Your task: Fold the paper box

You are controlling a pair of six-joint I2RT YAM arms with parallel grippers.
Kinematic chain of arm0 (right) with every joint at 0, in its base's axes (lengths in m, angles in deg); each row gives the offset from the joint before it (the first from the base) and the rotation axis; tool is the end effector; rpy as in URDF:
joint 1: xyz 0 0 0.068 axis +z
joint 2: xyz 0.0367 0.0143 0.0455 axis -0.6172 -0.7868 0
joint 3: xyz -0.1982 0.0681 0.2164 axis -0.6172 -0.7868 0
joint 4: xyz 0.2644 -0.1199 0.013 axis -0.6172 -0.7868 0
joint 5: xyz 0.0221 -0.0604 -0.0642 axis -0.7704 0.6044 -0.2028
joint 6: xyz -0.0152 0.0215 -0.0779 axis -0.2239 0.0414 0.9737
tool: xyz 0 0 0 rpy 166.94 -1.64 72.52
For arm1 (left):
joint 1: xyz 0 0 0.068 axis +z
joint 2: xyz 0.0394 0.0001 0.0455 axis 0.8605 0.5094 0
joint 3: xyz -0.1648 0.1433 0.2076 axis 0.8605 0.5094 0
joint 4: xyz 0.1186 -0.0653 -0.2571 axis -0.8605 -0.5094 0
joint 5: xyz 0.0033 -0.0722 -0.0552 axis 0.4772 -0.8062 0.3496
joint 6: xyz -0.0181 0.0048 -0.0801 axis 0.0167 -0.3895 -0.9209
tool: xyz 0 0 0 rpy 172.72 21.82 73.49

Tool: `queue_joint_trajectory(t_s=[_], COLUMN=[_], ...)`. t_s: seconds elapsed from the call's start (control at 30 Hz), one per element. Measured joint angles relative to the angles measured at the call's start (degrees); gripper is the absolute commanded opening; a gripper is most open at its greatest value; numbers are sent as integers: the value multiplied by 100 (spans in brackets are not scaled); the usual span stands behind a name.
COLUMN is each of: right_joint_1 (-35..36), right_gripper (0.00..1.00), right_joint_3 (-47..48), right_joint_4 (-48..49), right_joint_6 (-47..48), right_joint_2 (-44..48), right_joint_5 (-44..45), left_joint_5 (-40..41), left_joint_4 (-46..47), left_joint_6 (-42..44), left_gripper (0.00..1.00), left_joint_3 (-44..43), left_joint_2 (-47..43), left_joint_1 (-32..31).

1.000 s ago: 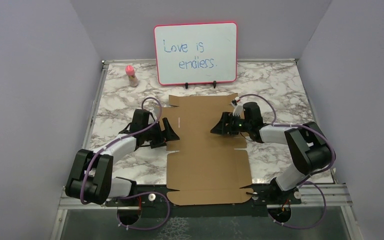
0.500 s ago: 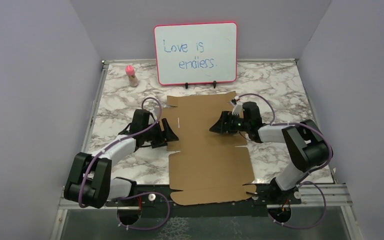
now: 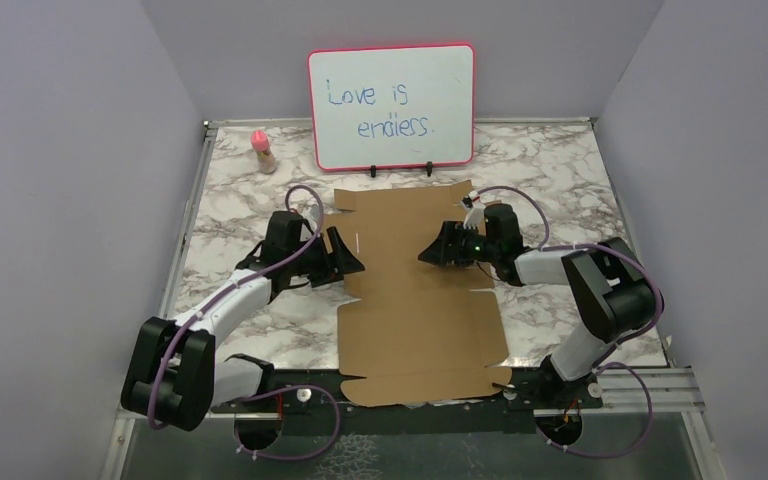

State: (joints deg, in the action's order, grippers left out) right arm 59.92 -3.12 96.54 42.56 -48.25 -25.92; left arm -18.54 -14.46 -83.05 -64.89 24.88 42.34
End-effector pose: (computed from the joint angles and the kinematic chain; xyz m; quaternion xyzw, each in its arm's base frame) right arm 0.3096 0.1648 0.1195 -0.0882 0.8509 0.4114 0.3145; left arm 0.2500 -0.1130 0.1722 -0.0750 0.8931 -0.3826 0.2244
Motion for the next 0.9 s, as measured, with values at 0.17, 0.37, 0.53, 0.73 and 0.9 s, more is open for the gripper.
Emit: queue_joint_trajectory(t_s=[0.17,0.37,0.53,0.73,0.9], right_joint_1=[28,85,87,87,90], right_gripper=[83,83,83,83,83], right_joint_3=[0,0,-4,-13,-15], right_joint_4=[42,63,74,87,96], right_joint_6=[-2,-11,-50,-81,-83], right_joint_2=[-20,-22,-22,-22,-22], right_joint_5=[17,59,81,94,96], left_joint_5=[-4,17,157,498,988], left_joint_4=[22,-2,0,-361,-702], left_joint_6=[-85,-103,-101,42,269], left_gripper=[70,70,71,85,83], left_joint_3=[-181,-391,-509,-590,-608], left_joint_2=[-7,22,153,269,-105], left_joint_1=[-221,-404,-555,-662,-509])
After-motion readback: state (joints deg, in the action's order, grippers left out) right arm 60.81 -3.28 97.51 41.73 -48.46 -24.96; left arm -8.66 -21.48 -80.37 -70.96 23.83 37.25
